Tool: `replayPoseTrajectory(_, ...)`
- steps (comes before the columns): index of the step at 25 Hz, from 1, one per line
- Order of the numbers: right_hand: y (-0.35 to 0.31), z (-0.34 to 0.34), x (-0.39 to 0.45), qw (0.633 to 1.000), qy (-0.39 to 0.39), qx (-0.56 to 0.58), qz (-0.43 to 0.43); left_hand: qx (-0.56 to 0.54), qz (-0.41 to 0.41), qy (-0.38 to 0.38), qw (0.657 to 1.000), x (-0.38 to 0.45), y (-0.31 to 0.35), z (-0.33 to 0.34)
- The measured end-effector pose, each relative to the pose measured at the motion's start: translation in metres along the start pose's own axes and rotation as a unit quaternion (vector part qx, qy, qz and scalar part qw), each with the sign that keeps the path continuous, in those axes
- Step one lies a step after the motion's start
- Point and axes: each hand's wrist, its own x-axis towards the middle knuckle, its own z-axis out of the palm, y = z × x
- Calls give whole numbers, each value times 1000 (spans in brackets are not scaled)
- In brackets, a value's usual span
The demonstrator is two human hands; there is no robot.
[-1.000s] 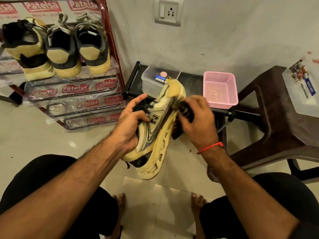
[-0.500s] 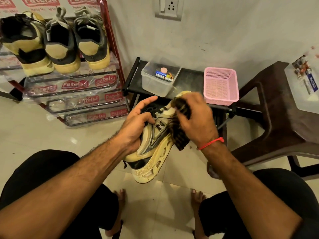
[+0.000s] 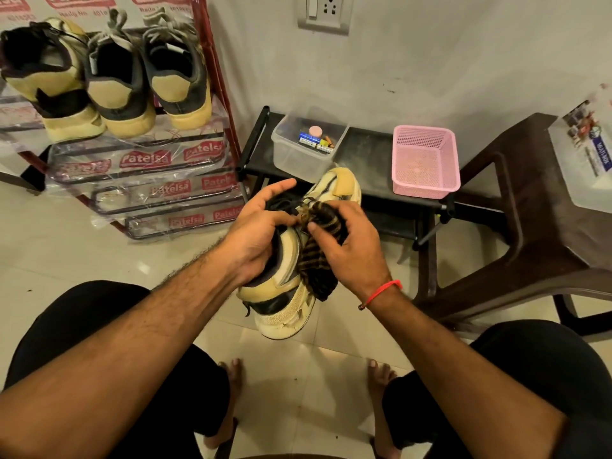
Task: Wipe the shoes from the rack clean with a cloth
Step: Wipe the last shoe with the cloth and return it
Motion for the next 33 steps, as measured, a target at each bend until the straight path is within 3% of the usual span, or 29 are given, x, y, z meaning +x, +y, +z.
replayPoseTrajectory(4, 14, 2, -4, 977, 13, 134, 163, -37, -5, 78, 996, 2, 10, -1)
replayPoseTrajectory(8, 1, -11, -3, 862, -14, 434, 261, -146, -38, 59, 987, 1, 22, -6)
replayPoseTrajectory(9, -2, -12, -3, 846, -18, 466, 259, -103, -35, 35, 993, -2, 23, -7)
replayPoseTrajectory(11, -2, -8, -4, 828, -4, 496, 264, 148, -13, -26, 989, -6, 27, -14)
replayPoseTrajectory(13, -1, -3, -6, 821, 17, 501, 273, 376, 19, -78, 923, -15, 31, -16)
replayPoseTrajectory(15, -2, -1, -8, 823, 22, 498, 272, 407, 38, -77, 909, -20, 31, -15)
replayPoseTrajectory(17, -5, -4, -7, 829, 19, 495, 260, 321, 57, -30, 945, -19, 26, -15)
replayPoseTrajectory(19, -10, -11, -1, 871, 3, 440, 219, 210, 53, 16, 976, -12, 21, -17)
replayPoseTrajectory(21, -15, -21, 6, 949, -27, 296, 102, 157, 38, 28, 986, -4, 20, -21)
replayPoseTrajectory(22, -18, -24, 7, 972, -47, 229, 35, 155, 34, 21, 987, -2, 18, -22)
replayPoseTrajectory(25, -26, -17, -4, 979, -136, 79, -129, 133, 25, 0, 991, -2, 9, -19)
replayPoseTrajectory(27, -17, -8, -11, 949, -183, -79, -246, 133, 18, -18, 991, -4, 7, -13)
replayPoseTrajectory(29, 1, -11, -3, 937, -169, -164, -257, 147, 17, -30, 989, -2, 7, -13)
replayPoseTrajectory(33, 13, -23, 9, 979, -92, -130, -131, 100, 30, -10, 995, 2, 10, -16)
